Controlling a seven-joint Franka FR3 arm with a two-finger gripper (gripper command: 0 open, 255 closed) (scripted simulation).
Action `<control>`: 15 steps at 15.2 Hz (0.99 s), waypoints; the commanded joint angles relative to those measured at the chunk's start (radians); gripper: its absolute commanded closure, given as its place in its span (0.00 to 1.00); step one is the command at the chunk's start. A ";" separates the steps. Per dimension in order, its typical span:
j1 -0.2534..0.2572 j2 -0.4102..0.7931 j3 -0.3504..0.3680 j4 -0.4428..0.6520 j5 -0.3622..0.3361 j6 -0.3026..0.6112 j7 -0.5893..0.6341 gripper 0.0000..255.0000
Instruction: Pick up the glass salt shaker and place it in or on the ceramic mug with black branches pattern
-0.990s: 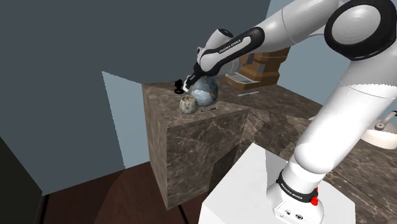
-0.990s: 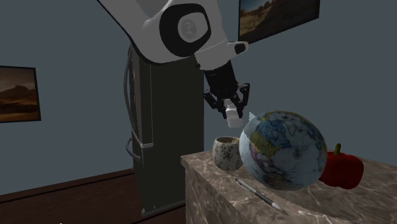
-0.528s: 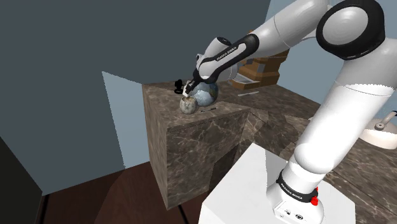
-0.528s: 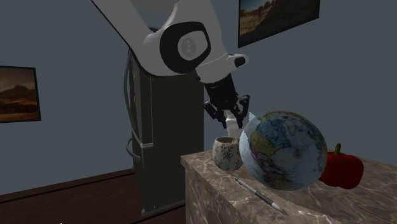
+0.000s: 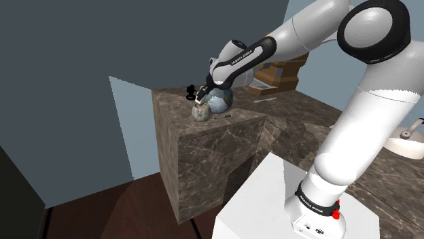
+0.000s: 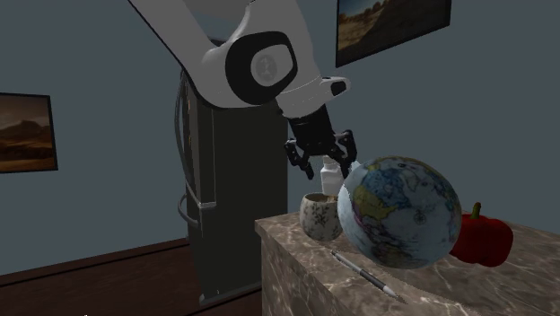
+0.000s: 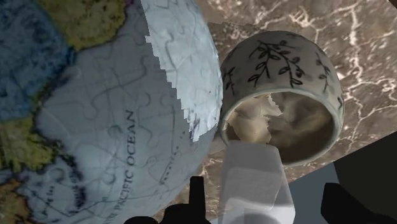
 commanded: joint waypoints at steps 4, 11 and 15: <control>0.000 0.000 0.000 0.000 0.000 0.000 0.000 0.00; -0.004 -0.138 -0.002 -0.042 0.000 -0.097 0.002 0.00; -0.004 -0.138 -0.002 -0.042 0.000 -0.097 0.002 0.00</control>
